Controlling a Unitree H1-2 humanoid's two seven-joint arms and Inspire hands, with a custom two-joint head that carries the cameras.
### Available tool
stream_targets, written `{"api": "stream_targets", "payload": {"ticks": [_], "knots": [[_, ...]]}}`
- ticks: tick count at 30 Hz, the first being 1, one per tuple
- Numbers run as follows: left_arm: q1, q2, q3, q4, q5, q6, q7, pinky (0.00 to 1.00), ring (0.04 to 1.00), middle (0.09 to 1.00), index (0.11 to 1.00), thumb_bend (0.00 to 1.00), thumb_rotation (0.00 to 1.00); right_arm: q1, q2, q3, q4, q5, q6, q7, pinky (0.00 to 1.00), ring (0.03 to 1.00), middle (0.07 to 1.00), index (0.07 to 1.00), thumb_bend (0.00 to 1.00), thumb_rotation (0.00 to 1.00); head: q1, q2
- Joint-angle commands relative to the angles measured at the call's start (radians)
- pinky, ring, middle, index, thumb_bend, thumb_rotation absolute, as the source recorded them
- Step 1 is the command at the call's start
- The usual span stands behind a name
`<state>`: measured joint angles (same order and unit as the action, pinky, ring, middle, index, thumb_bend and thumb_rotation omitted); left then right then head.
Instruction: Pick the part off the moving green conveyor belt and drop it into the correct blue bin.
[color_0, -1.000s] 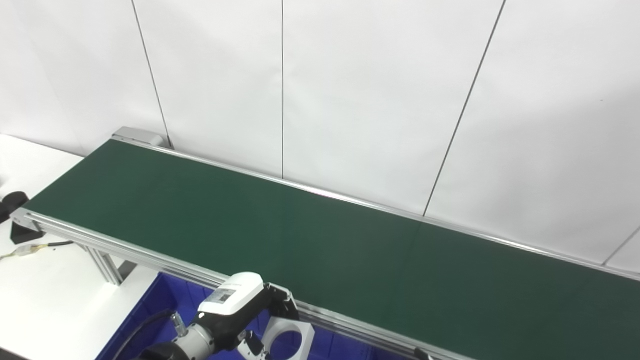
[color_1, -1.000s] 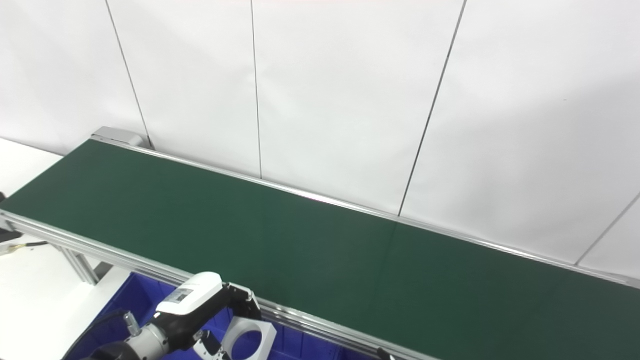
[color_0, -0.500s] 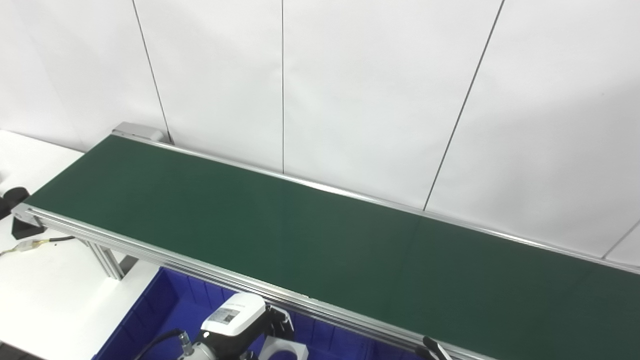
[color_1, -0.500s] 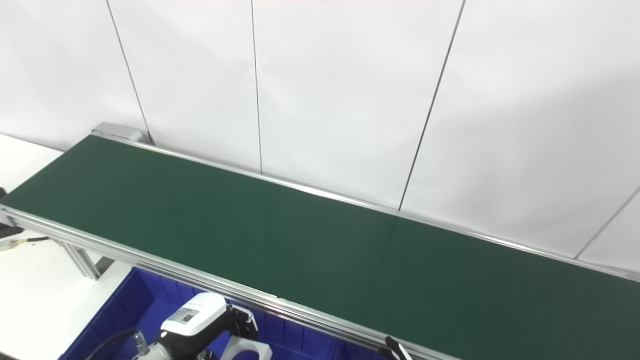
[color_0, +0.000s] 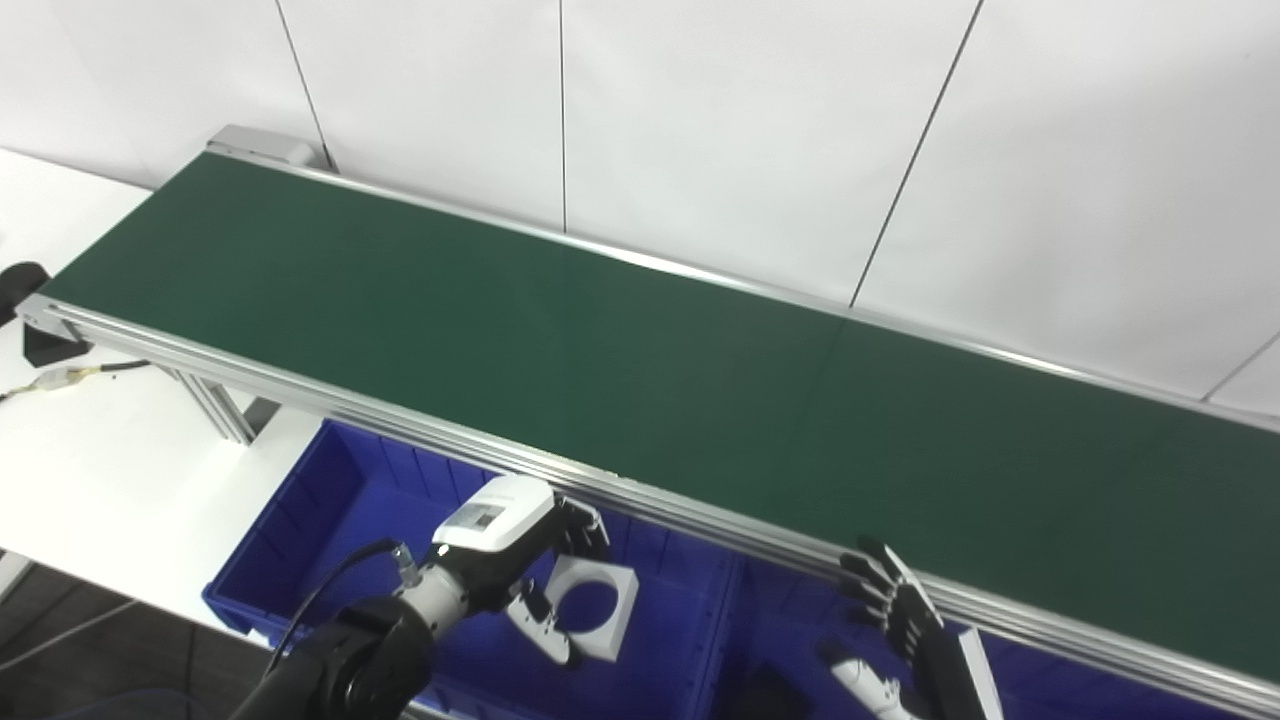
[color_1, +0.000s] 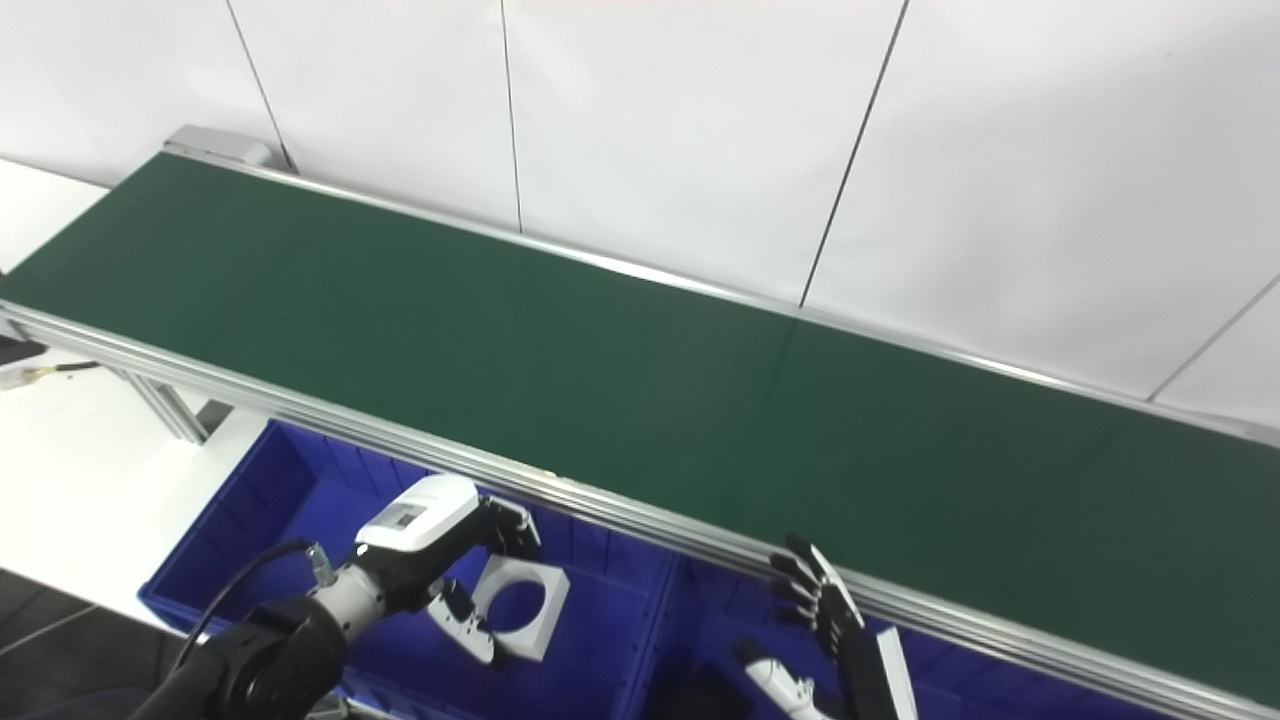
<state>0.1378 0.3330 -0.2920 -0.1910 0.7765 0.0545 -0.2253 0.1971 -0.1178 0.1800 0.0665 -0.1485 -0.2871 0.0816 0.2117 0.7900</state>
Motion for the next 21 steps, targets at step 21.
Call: {"api": "stream_targets", "payload": {"ticks": [21], "knots": [[-0.049,0.01,0.011,-0.014,-0.038,0.012,-0.04,0.65,0.642,0.617,0.498,0.52,0.03,0.004,0.016,0.004,-0.051,-0.01,0.004,0.0,0.69,0.766,0.831,0.893,0.72,0.53,-0.07,0.004]]}}
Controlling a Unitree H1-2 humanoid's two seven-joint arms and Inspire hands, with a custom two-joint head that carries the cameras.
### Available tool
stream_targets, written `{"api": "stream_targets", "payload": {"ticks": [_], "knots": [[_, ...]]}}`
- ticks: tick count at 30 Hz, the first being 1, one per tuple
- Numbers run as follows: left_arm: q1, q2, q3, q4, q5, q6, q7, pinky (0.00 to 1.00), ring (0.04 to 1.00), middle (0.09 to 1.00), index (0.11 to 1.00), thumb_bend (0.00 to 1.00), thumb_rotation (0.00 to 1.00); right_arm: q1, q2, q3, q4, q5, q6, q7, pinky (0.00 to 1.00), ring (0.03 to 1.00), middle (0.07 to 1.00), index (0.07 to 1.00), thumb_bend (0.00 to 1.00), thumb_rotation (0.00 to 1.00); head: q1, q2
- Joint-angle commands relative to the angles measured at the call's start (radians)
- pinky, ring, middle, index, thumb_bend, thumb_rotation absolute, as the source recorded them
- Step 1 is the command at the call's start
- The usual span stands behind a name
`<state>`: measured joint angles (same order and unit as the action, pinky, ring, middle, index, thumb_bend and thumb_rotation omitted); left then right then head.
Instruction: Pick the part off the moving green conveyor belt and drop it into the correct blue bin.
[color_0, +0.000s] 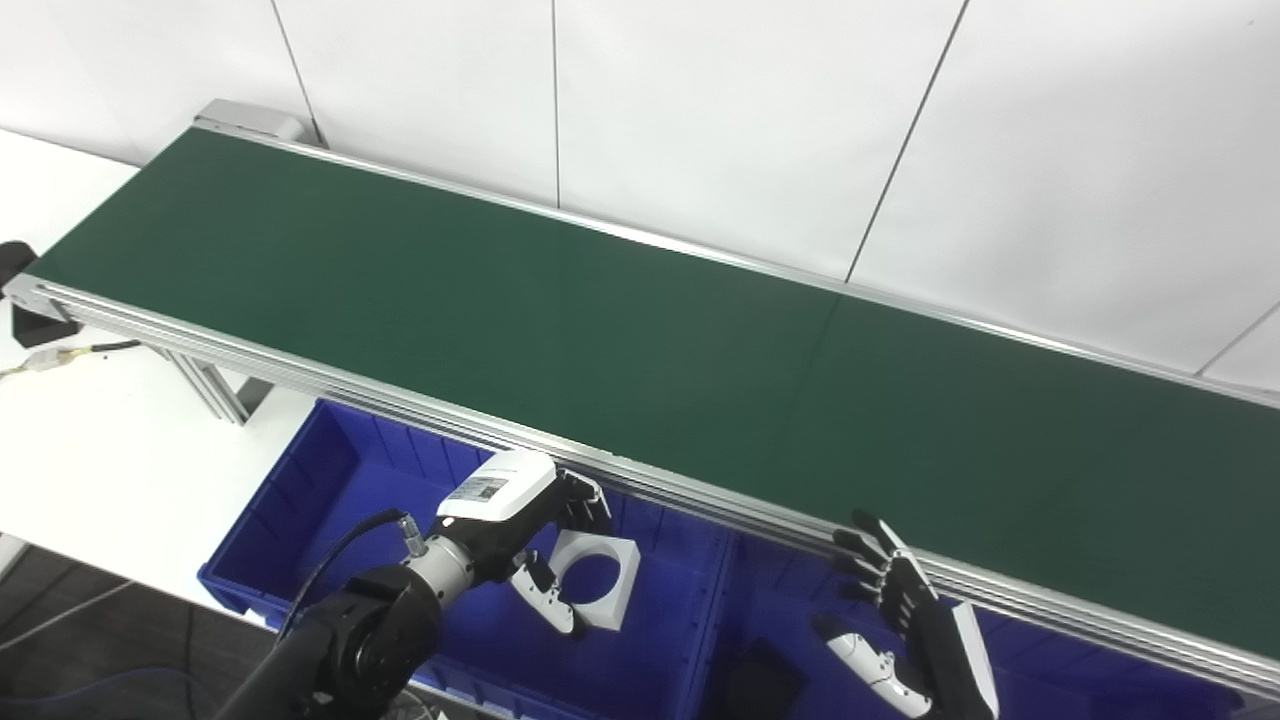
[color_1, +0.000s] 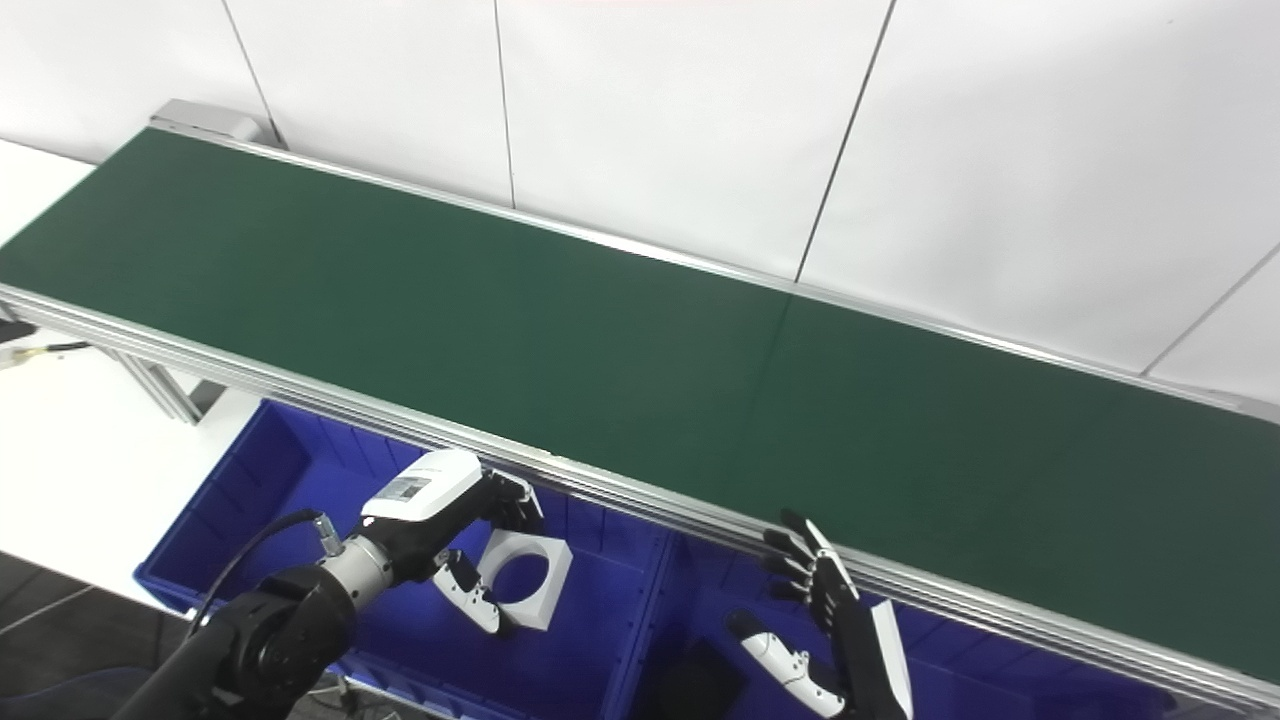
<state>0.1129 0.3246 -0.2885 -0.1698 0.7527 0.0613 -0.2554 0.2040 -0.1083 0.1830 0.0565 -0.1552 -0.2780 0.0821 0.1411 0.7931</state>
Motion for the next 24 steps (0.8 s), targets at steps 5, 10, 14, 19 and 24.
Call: {"api": "stream_targets", "payload": {"ticks": [5,10,14,19,24], "knots": [[-0.029,0.029,0.008,-0.077,-0.023,0.061,-0.088,0.77,0.788,0.794,0.767,0.83,0.15,0.001,0.01,0.003,-0.043,-0.002,-0.003,0.002,0.7,0.772,0.834,0.894,0.73,0.53,0.001,-0.002],[-0.032,0.04,0.015,-0.097,-0.045,0.091,-0.133,0.87,0.878,0.883,0.868,0.93,0.24,0.006,0.015,0.004,-0.049,-0.003,0.002,0.0,0.7,0.77,0.836,0.893,0.73,0.53,-0.002,-0.003],[-0.033,0.04,0.022,-0.11,-0.067,0.116,-0.157,0.89,0.907,0.916,0.913,0.99,0.28,0.006,0.017,0.005,-0.045,-0.008,-0.004,-0.001,0.69,0.771,0.836,0.894,0.73,0.53,-0.003,-0.006],[-0.033,0.045,0.025,-0.118,-0.093,0.123,-0.173,0.9,0.916,0.926,0.928,1.0,0.31,0.006,0.02,0.005,-0.042,-0.003,-0.011,-0.001,0.69,0.769,0.834,0.894,0.72,0.53,-0.006,-0.011],[-0.024,0.038,0.04,-0.111,-0.174,0.069,-0.146,0.88,0.896,0.904,0.906,1.0,0.37,0.007,0.022,0.005,-0.033,-0.009,-0.019,-0.005,0.69,0.77,0.834,0.893,0.73,0.53,-0.016,-0.02]]}}
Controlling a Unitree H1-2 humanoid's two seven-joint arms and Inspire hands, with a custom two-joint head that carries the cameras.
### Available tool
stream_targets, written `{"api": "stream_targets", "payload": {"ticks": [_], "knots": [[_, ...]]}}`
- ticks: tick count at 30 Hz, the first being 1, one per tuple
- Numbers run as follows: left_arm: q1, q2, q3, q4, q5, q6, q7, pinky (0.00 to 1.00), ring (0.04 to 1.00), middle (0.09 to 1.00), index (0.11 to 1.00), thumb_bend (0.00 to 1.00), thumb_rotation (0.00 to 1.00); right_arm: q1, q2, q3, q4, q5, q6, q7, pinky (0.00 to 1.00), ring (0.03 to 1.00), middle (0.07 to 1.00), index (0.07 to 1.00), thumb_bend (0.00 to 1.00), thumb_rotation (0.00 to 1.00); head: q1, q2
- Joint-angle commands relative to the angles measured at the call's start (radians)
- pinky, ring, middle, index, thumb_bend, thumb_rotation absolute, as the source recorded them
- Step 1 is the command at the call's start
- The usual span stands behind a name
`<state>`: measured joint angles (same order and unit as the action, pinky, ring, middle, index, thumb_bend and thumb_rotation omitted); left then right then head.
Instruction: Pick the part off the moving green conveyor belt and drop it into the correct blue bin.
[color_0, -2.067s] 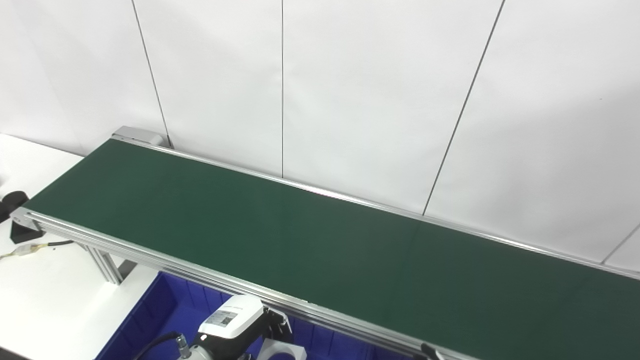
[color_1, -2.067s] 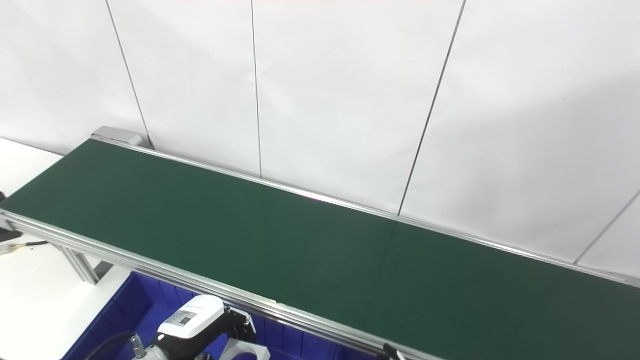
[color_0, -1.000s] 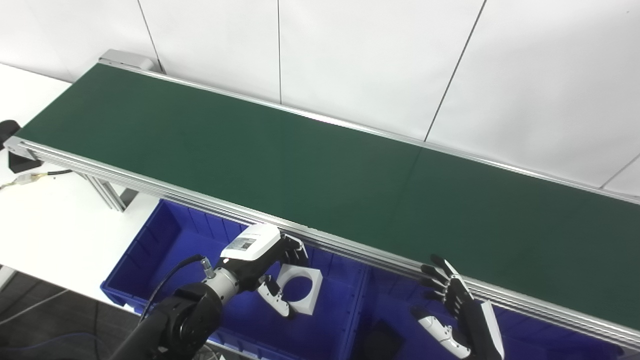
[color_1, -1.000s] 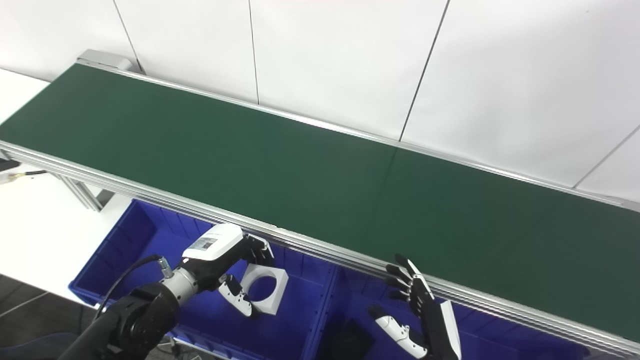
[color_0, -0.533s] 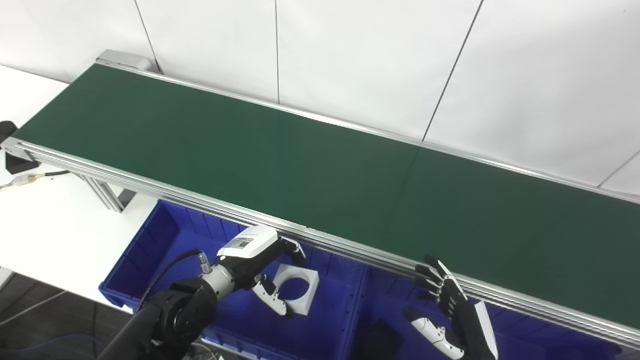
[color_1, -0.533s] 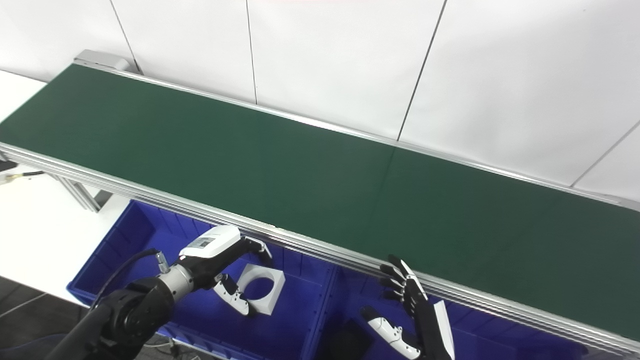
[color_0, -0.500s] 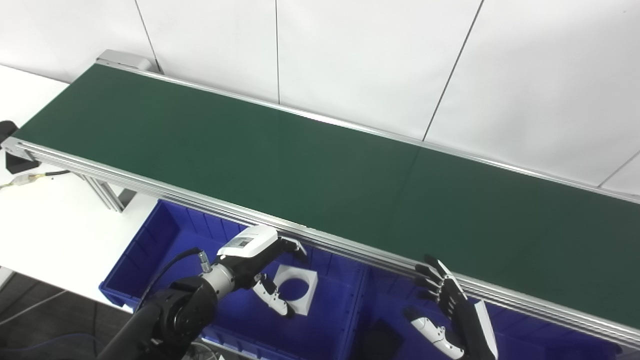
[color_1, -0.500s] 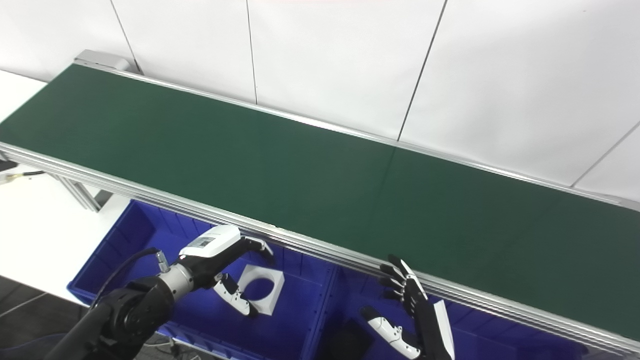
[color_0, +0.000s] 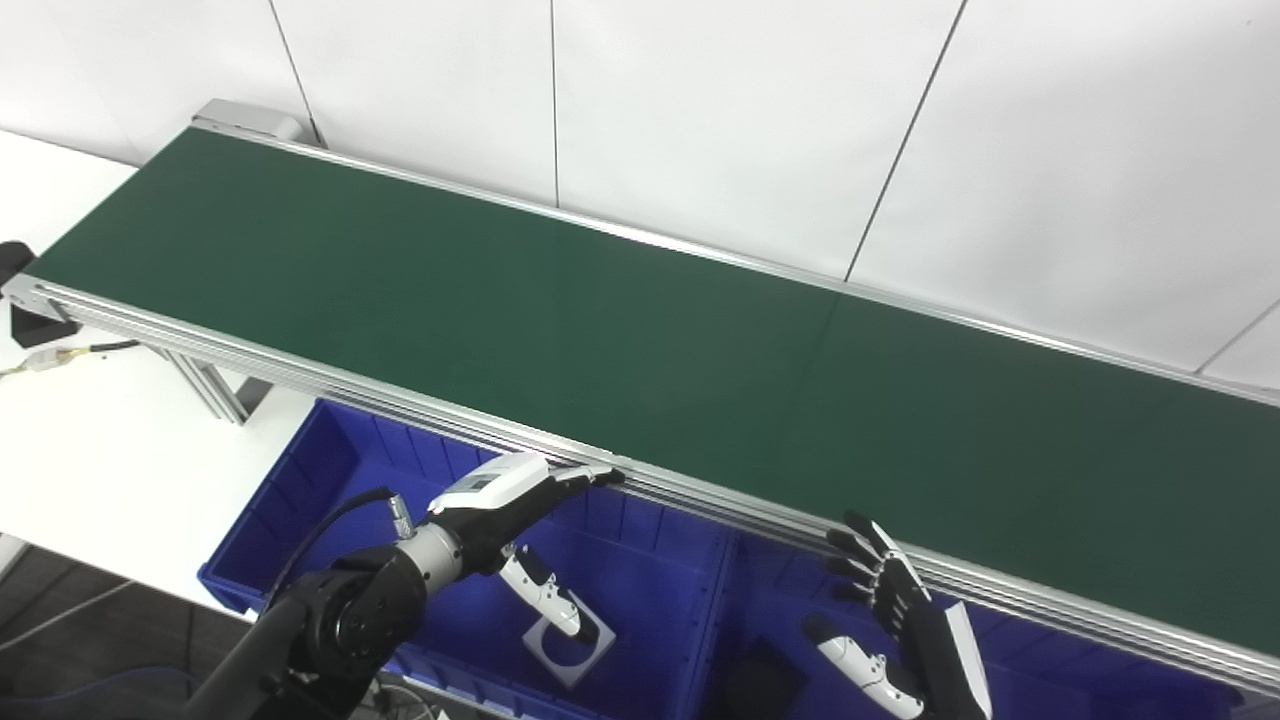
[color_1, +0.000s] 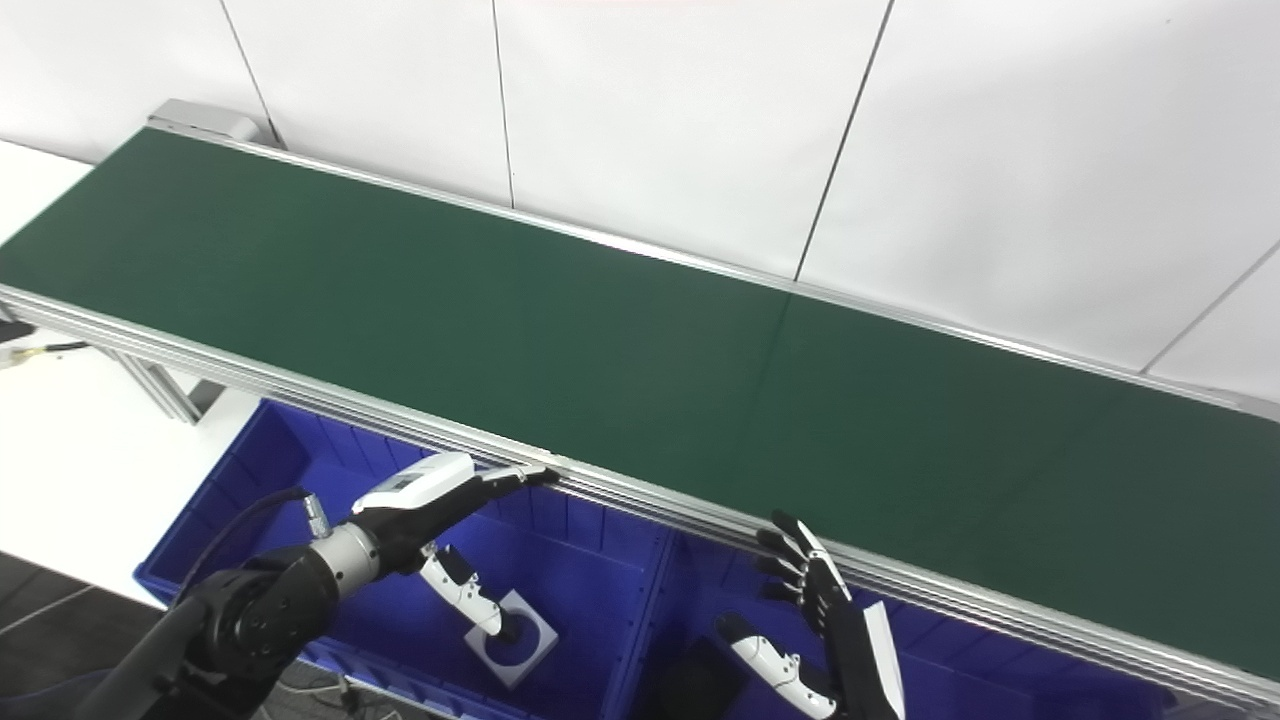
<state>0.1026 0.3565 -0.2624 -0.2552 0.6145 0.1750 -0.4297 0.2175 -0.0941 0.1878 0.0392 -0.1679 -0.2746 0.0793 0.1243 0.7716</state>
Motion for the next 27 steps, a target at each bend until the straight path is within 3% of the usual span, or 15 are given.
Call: {"api": "stream_targets", "payload": {"ticks": [1,5,7,9,12,16,27], "knots": [[-0.009,-0.005,0.026,-0.022,-0.081,-0.058,0.036,0.86,0.887,0.895,0.897,1.0,0.4,-0.007,0.008,0.001,-0.014,0.003,-0.025,-0.003,0.69,0.77,0.834,0.894,0.73,0.53,-0.002,0.0],[0.01,-0.046,0.056,-0.004,-0.222,-0.104,0.059,0.78,0.877,0.88,0.869,1.0,0.55,-0.005,0.008,0.003,-0.012,-0.001,-0.025,-0.004,0.69,0.77,0.834,0.897,0.73,0.54,-0.029,-0.01],[0.02,-0.082,0.068,0.04,-0.311,-0.178,0.082,0.74,0.83,0.852,0.858,1.0,0.58,-0.004,0.009,0.006,-0.011,-0.015,-0.025,-0.008,0.69,0.769,0.831,0.898,0.72,0.54,-0.045,-0.013],[0.026,-0.113,0.075,0.081,-0.377,-0.226,0.097,0.75,0.815,0.837,0.855,1.0,0.59,-0.003,0.012,0.008,-0.01,-0.018,-0.028,-0.011,0.69,0.769,0.83,0.897,0.72,0.53,-0.062,-0.016],[0.03,-0.161,0.072,0.142,-0.452,-0.274,0.105,0.77,0.816,0.841,0.855,1.0,0.6,-0.002,0.015,0.008,-0.005,-0.009,-0.027,-0.008,0.69,0.772,0.833,0.895,0.73,0.52,-0.089,-0.023],[0.031,-0.208,0.052,0.195,-0.496,-0.291,0.102,0.78,0.835,0.866,0.886,1.0,0.57,0.0,0.015,0.01,-0.001,-0.004,-0.035,-0.005,0.7,0.773,0.835,0.891,0.73,0.51,-0.123,-0.032],[0.031,-0.255,0.057,0.334,-0.621,-0.325,0.088,0.83,0.865,0.885,0.909,1.0,0.49,0.007,0.023,0.025,0.014,-0.006,-0.04,-0.007,0.72,0.789,0.844,0.9,0.78,0.54,-0.224,-0.067]]}}
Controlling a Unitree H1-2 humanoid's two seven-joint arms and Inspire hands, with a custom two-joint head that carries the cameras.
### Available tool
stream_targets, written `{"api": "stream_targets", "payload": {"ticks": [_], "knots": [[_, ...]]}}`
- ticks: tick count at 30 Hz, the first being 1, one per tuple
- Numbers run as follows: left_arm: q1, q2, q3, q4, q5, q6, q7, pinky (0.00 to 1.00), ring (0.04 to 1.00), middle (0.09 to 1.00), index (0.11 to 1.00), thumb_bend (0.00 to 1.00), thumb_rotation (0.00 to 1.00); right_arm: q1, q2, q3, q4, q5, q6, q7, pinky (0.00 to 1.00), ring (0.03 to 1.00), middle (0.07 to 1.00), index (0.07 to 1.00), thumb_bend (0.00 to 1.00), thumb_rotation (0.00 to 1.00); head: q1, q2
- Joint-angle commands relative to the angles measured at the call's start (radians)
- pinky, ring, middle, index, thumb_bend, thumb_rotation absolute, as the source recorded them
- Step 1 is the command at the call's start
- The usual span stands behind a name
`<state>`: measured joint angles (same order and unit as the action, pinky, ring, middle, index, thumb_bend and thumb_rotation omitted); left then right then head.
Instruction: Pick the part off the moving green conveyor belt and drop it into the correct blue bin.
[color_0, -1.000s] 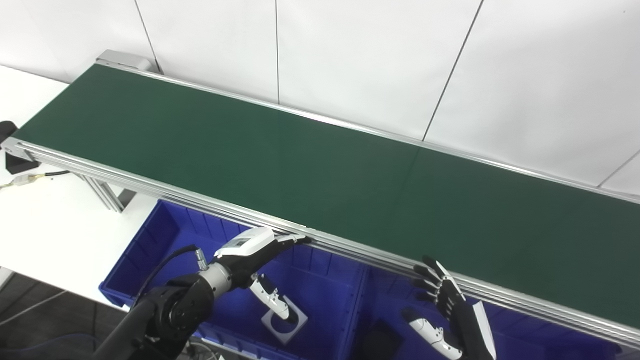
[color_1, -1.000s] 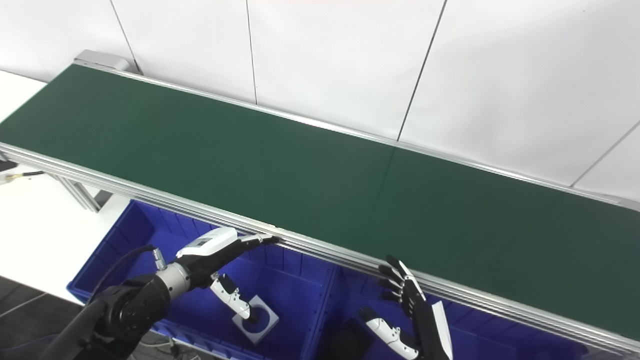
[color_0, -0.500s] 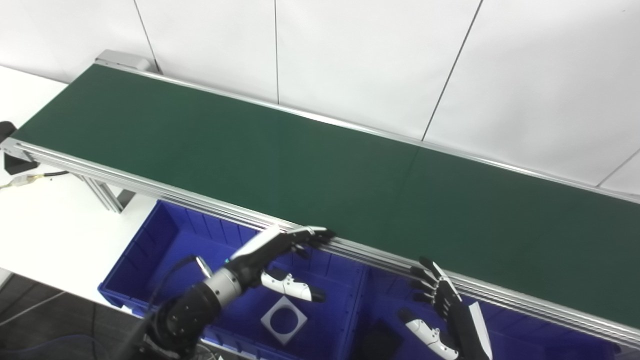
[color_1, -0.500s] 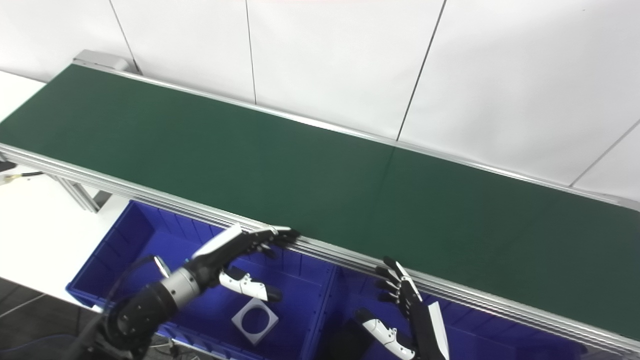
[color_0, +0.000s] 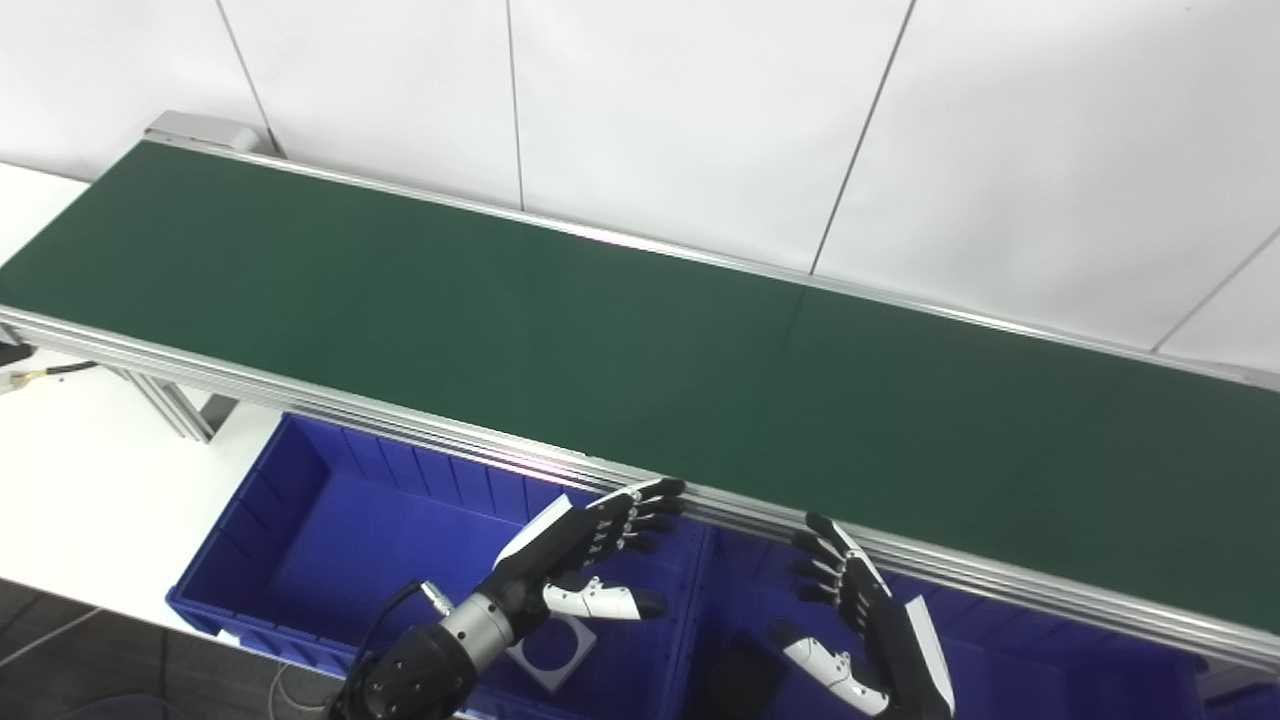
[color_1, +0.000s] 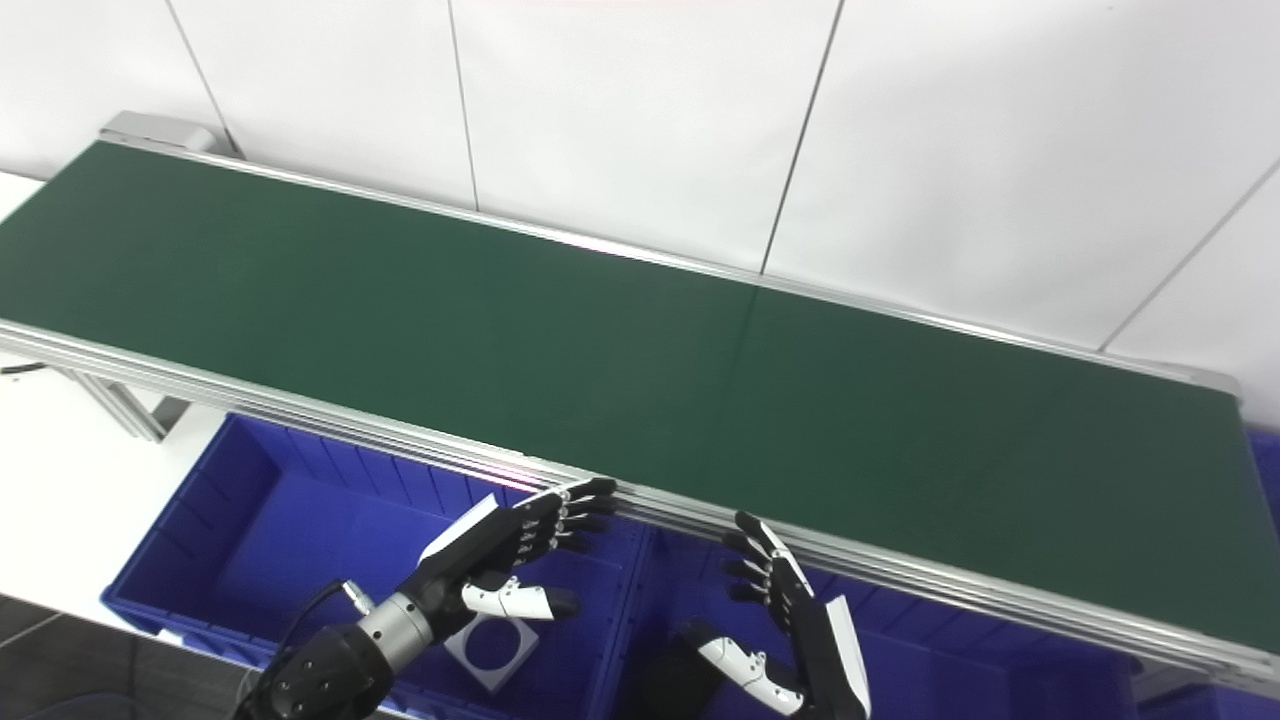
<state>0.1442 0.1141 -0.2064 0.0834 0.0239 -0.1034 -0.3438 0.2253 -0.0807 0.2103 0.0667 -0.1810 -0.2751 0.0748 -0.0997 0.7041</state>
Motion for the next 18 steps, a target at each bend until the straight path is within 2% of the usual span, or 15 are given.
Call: {"api": "stream_targets", "payload": {"ticks": [1,6,11,18], "knots": [[-0.01,-0.014,0.003,0.009,-0.038,-0.052,0.001,0.84,0.868,0.886,0.91,1.0,0.48,-0.001,0.012,0.004,-0.009,0.006,-0.042,-0.003,0.72,0.791,0.846,0.9,0.78,0.54,-0.014,-0.007],[-0.011,-0.018,0.031,0.079,-0.088,-0.102,-0.004,0.83,0.854,0.862,0.891,1.0,0.47,0.001,0.022,0.012,0.009,-0.006,-0.048,-0.014,0.72,0.797,0.849,0.903,0.8,0.56,-0.049,-0.031],[-0.007,-0.018,0.054,0.105,-0.126,-0.129,-0.012,0.83,0.85,0.85,0.87,1.0,0.44,0.001,0.034,0.019,0.029,-0.022,-0.058,-0.027,0.72,0.803,0.85,0.906,0.8,0.57,-0.089,-0.062],[-0.007,-0.006,0.068,0.115,-0.15,-0.125,-0.023,0.84,0.857,0.844,0.862,1.0,0.42,-0.004,0.052,0.031,0.052,-0.034,-0.057,-0.039,0.73,0.805,0.858,0.912,0.8,0.59,-0.131,-0.081]]}}
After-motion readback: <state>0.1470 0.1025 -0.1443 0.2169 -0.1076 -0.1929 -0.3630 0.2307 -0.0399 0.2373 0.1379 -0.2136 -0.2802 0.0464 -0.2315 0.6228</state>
